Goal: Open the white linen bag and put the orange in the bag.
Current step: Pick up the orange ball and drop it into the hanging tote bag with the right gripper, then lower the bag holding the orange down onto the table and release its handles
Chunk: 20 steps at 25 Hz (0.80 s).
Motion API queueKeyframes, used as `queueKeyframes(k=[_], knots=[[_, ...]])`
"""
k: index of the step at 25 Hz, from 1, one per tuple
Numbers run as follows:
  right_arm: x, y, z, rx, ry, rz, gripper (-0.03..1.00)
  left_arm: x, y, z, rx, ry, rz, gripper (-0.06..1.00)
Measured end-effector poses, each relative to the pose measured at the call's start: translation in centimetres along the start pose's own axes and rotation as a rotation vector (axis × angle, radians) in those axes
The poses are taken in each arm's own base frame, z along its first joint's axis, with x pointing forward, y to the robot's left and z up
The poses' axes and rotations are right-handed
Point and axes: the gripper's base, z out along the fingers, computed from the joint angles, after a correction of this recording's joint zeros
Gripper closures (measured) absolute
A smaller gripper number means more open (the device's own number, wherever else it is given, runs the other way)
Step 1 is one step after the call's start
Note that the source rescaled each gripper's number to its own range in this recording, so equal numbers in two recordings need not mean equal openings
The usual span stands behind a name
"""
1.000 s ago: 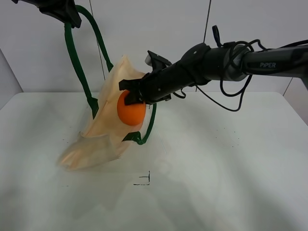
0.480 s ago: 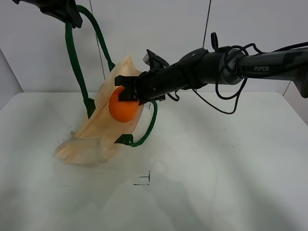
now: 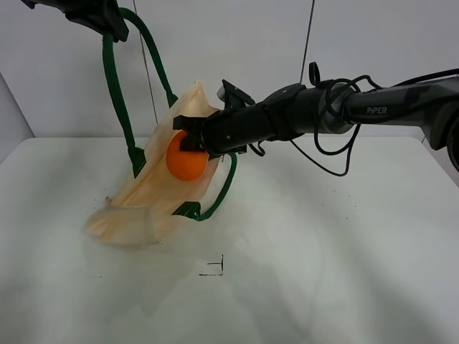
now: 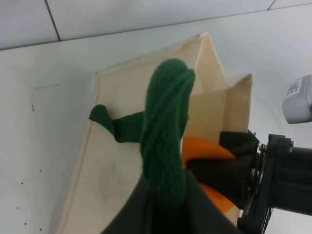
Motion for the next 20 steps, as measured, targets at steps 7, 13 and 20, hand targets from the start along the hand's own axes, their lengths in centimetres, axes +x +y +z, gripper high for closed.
queueKeyframes(k=[7,13,20], knots=[[0.1,0.2,0.0,-0.025,0.006,0.004,0.6,0.0,-0.1,0.0,0.007,0.001,0.0,0.94],[0.3,0.4,0.0,-0.045,0.038,0.0,-0.01,0.0,-0.1,0.0,0.007,0.001,0.0,0.94],[1.2,-0.3,-1.1,0.004,0.21,-0.002,-0.03,0.0,-0.1,0.0,0.011,0.001,0.005,0.94]])
